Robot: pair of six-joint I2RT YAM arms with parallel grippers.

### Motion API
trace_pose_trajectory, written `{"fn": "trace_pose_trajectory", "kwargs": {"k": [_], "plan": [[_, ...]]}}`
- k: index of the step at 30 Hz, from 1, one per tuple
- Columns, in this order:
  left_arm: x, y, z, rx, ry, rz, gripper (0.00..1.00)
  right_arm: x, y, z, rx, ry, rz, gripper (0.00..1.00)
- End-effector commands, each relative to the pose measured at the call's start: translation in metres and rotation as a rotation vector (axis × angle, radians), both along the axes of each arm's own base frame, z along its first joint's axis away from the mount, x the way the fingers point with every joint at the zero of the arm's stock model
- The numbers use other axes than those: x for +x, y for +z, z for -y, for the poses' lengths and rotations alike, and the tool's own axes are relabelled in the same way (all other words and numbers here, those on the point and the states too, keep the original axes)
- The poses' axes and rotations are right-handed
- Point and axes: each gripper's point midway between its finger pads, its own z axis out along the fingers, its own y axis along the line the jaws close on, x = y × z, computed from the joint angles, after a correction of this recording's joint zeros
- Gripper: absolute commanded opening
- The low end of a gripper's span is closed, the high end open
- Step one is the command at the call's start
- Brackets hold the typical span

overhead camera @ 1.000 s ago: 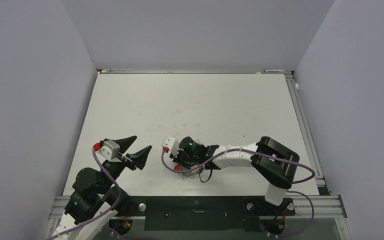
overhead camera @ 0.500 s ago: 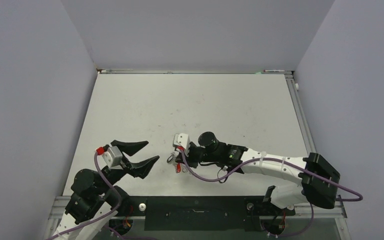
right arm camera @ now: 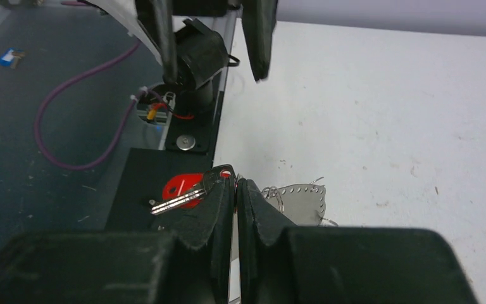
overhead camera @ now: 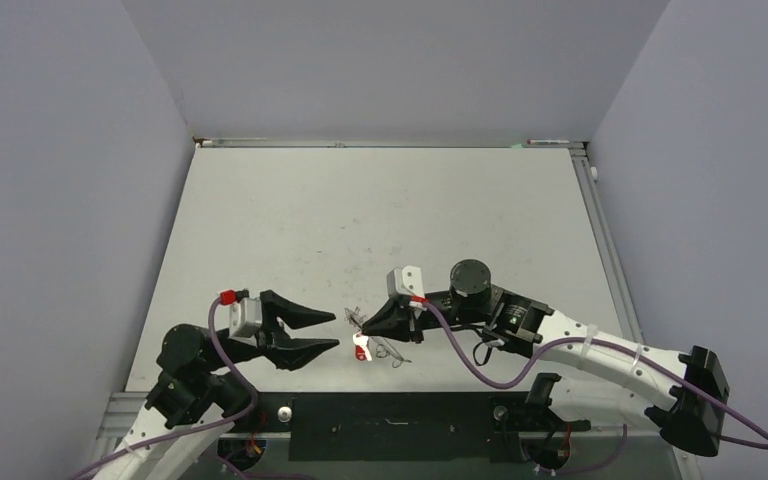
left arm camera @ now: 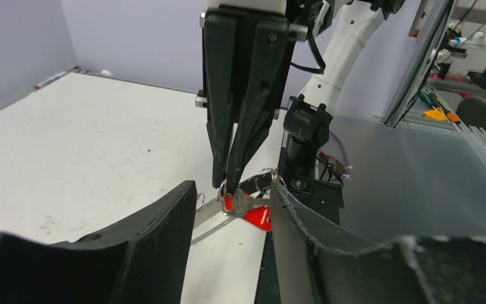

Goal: Put the keys on the keyring

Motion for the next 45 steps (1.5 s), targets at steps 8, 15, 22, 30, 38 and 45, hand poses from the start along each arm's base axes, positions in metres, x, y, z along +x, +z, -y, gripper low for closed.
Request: {"fn": "trace_pose_trajectory", "kwargs": {"k": [8,15,22,30,38,45], "plan": [[-0.011,0.009,0.016,-0.011,-0.148,0.050,0.29,-0.041,0.069,0.011,0.232,0.197,0.014,0.05],[-0.014,0.010,0.021,-0.004,-0.191,0.059,0.25,-0.043,0.080,0.006,0.268,0.219,0.001,0.05],[-0.016,0.010,0.026,0.003,-0.213,0.067,0.33,-0.044,0.088,0.002,0.294,0.237,-0.006,0.05],[-0.016,0.011,0.029,0.005,-0.220,0.077,0.40,-0.042,0.098,-0.004,0.339,0.245,-0.016,0.05],[-0.018,0.014,0.028,-0.015,-0.220,0.078,0.39,-0.041,0.103,-0.009,0.370,0.249,-0.033,0.05],[-0.017,0.017,0.026,-0.030,-0.206,0.085,0.24,-0.039,0.101,-0.014,0.375,0.250,-0.054,0.05]]}}
